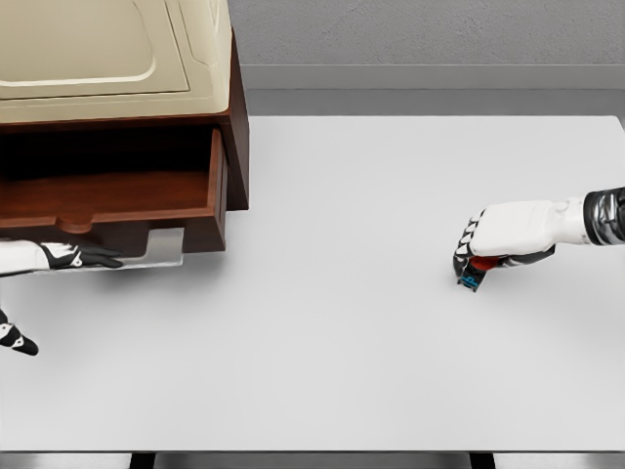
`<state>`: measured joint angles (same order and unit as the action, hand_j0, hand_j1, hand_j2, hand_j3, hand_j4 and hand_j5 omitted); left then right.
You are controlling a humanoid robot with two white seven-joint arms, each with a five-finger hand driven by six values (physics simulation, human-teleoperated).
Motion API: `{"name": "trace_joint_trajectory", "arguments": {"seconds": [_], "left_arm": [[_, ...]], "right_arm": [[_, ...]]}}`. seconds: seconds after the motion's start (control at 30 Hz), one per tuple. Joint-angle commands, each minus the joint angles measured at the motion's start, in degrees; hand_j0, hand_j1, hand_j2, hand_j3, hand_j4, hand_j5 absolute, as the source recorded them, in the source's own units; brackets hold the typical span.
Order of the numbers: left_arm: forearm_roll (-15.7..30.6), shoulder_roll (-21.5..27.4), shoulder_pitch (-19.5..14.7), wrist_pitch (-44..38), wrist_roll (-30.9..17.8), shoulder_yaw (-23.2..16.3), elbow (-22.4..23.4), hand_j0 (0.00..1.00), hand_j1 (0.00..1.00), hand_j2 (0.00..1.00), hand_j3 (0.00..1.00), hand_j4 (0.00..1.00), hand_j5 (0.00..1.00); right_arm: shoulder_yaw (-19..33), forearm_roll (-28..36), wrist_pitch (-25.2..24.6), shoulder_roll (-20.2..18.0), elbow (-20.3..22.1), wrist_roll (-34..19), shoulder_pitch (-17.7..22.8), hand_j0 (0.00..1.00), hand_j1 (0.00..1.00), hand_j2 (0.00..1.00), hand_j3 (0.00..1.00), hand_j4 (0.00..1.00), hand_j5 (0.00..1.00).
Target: Open the cabinet drawer with left arm, and place a switch into the drawer with right arm
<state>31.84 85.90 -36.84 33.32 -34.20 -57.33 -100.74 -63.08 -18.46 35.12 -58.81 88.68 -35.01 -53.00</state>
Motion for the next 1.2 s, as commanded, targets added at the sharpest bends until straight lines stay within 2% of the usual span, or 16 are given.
{"name": "trace_joint_trajectory", "arguments": {"seconds": [0.0, 0.17, 0.2, 0.23, 0.27, 0.57, 0.77, 0.83, 0.93, 1.03, 1.17], "left_arm": [[-1.42, 0.23, 0.01, 1.68, -0.80, -0.76, -0.24, 1.00, 1.00, 1.00, 1.00, 1.00, 1.00], [1.39, 1.20, -1.13, 1.68, -0.80, -0.76, -0.24, 1.00, 1.00, 1.00, 1.00, 1.00, 1.00], [1.91, 1.29, -1.57, 1.68, -0.80, -0.76, -0.24, 1.00, 1.00, 1.00, 1.00, 1.00, 1.00], [2.44, 1.55, -1.75, 1.68, -0.80, -0.67, -0.24, 1.00, 1.00, 1.00, 1.00, 1.00, 1.00], [2.62, 1.64, -2.10, 1.68, -0.80, -0.67, -0.24, 1.00, 1.00, 1.00, 1.00, 1.00, 1.00], [5.69, 2.43, -4.38, 1.68, -0.80, -0.67, -0.24, 1.00, 1.00, 1.00, 1.00, 1.00, 1.00], [10.53, 4.01, -5.79, 1.68, -0.80, -0.32, -0.24, 1.00, 1.00, 1.00, 1.00, 1.00, 1.00], [13.08, 4.80, -6.58, 1.68, -0.80, 0.99, 0.02, 1.00, 1.00, 1.00, 1.00, 1.00, 1.00], [13.25, 4.28, -6.49, 0.44, -0.80, 4.77, -0.07, 1.00, 1.00, 1.00, 1.00, 1.00, 1.00], [13.34, 3.22, -6.49, -3.08, -0.80, 7.32, 0.11, 1.00, 1.00, 1.00, 1.00, 1.00, 1.00], [13.25, 3.13, -6.49, -3.96, -0.80, 7.94, 0.46, 1.00, 1.00, 1.00, 1.00, 1.00, 1.00]], "right_arm": [[0.06, 0.27, -0.12, -0.08, 0.01, 0.01, 0.00, 0.58, 0.58, 0.58, 0.58, 0.58, 0.58], [0.06, 0.35, -0.12, -0.08, 0.27, 0.01, 0.00, 0.58, 0.58, 0.58, 0.58, 0.58, 0.58], [0.06, 0.35, -0.12, -0.08, 0.27, 0.01, 0.00, 0.58, 0.58, 0.58, 0.58, 0.58, 0.58], [0.06, 0.35, -0.12, -0.08, 0.27, 0.01, 0.00, 0.51, 0.51, 0.51, 0.51, 0.51, 0.51], [0.06, 0.35, -0.12, -0.08, 0.27, 0.01, 0.00, 0.49, 0.49, 0.49, 0.49, 0.49, 0.49], [1.56, 0.88, -0.12, 0.27, -0.43, 0.01, 0.00, 0.44, 0.44, 0.44, 0.44, 0.44, 0.44], [3.31, 1.06, -0.12, 1.32, -1.84, 0.01, 0.18, 0.42, 0.42, 0.42, 0.42, 0.42, 0.42], [3.93, 1.14, -0.12, 2.90, -3.07, 0.01, 0.18, 0.43, 0.43, 0.43, 0.43, 0.43, 0.43], [6.39, 1.32, -0.12, 4.66, -4.83, 0.01, 0.18, 0.43, 0.43, 0.43, 0.43, 0.43, 0.43], [6.48, 1.32, -0.12, 6.95, -7.03, 0.01, -0.35, 0.44, 0.44, 0.44, 0.44, 0.44, 0.44], [8.76, 1.32, -0.12, 8.53, -7.73, 0.01, -0.44, 0.44, 0.44, 0.44, 0.44, 0.44, 0.44]]}}
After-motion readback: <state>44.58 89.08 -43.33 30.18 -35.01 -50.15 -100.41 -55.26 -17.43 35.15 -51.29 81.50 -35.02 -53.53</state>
